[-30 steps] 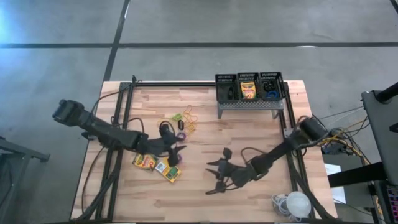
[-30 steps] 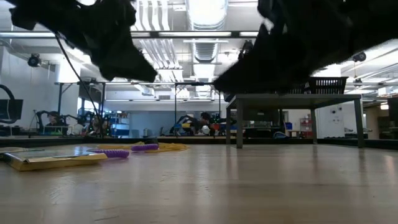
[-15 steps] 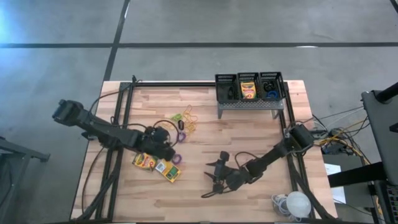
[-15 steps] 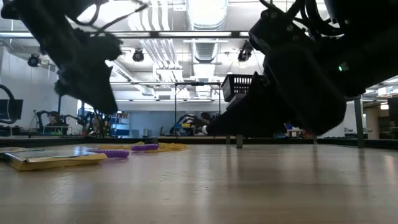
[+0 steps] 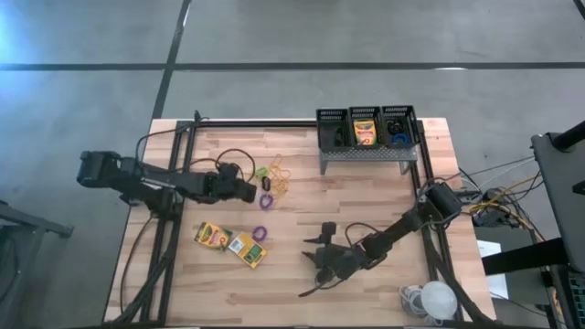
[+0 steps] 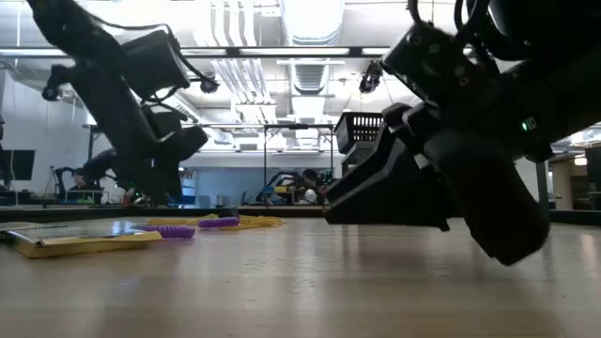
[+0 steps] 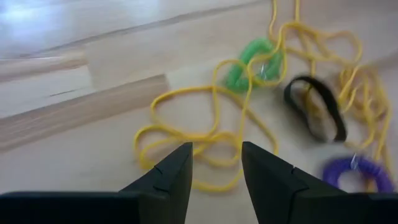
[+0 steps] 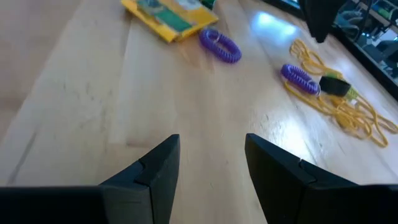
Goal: Pick & Place Office Desk Supplies
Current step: Put the yellow rubber band into the left black basket on the shelf
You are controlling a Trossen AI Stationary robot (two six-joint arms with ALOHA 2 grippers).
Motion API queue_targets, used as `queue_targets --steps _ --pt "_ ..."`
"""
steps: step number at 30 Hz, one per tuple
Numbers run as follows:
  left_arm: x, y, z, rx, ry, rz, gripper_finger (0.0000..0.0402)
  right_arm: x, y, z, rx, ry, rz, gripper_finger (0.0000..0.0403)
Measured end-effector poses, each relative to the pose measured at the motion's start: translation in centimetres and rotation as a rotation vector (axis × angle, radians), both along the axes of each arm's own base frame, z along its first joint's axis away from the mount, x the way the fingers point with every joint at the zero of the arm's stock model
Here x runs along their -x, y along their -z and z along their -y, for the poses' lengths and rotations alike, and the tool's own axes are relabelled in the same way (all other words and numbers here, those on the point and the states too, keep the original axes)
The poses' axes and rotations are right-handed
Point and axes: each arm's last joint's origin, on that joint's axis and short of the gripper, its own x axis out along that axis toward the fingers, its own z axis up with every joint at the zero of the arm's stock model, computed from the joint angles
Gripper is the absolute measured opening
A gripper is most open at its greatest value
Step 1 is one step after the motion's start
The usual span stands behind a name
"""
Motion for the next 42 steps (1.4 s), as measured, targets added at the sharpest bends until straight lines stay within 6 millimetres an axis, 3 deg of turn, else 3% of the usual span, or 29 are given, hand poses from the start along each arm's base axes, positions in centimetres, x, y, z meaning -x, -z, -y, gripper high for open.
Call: queue_targets --steps 8,21,27,36,39,42 --pt "0.5 1.7 -0.5 -0.017 -0.011 0.169 0.0141 0.8 0.6 -0.1 -0.002 0.005 -0.060 0.0180" --pt "1.4 2.7 -0.4 0.009 -0.080 0.216 0.0120 1.4 0.5 -0.8 0.073 -0.054 -0.087 0.0180" --pt "1.1 3.8 -0.4 0.032 -0.120 0.178 0.0119 1.4 0.4 -0.7 0.085 -0.060 -0.091 0.0180" --pt "-1.7 3.7 0.0 0.008 -0.036 0.079 0.0115 1.5 0.3 -0.7 0.078 -0.057 -0.088 0.0180" --pt "-2.1 3.4 0.2 0.023 -0.028 -0.007 0.0091 1.5 0.3 -0.7 0.057 -0.045 -0.083 0.0180" --pt "-2.3 2.9 0.6 0.046 -0.009 -0.075 0.0043 1.5 0.3 -0.7 0.052 -0.042 -0.082 0.0180"
